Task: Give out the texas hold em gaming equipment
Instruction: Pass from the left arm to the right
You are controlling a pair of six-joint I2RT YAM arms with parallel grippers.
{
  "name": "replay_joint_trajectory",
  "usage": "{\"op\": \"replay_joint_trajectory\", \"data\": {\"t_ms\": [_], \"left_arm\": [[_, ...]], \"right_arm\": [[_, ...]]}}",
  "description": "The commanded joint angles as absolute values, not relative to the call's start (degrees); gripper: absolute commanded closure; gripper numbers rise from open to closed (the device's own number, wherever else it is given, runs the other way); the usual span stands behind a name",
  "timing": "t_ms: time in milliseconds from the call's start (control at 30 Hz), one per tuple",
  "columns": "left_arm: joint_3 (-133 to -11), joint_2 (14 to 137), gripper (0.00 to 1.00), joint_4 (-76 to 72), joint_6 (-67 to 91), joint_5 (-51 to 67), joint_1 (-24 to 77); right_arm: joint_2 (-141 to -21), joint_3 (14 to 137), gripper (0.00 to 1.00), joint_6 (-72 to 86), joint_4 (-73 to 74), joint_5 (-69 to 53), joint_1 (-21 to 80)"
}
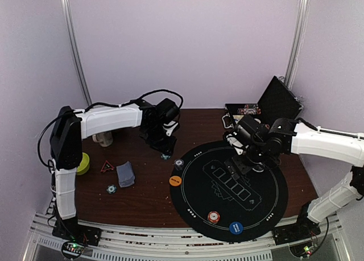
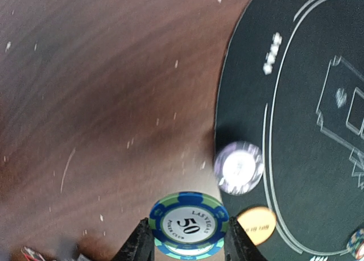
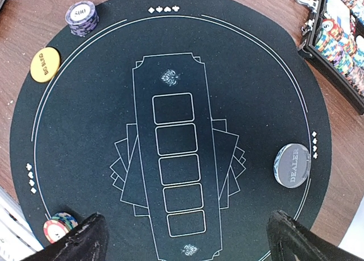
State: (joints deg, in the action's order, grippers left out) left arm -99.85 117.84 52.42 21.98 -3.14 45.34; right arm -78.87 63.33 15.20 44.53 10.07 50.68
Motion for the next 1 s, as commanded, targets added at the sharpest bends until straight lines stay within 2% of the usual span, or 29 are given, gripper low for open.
{"op": "replay_joint_trajectory", "data": {"t_ms": [0,667,967], "left_arm": [[-105.9,120.4,0.82,50.8,20.7,-1.8,45.1],[-111.9,130.2,0.81,48.9,21.0,0.3,48.0],[-111.9,131.4,0.77,48.9,20.5,-0.4,48.1]], "right_arm": [[-77.6,62.3,0.00,16.7,45.2,10.2,50.2],[-77.2,61.6,0.00,17.7,45.2,9.8,50.2],[-76.6,61.6,0.00,17.6,45.6,10.4,50.2]]}}
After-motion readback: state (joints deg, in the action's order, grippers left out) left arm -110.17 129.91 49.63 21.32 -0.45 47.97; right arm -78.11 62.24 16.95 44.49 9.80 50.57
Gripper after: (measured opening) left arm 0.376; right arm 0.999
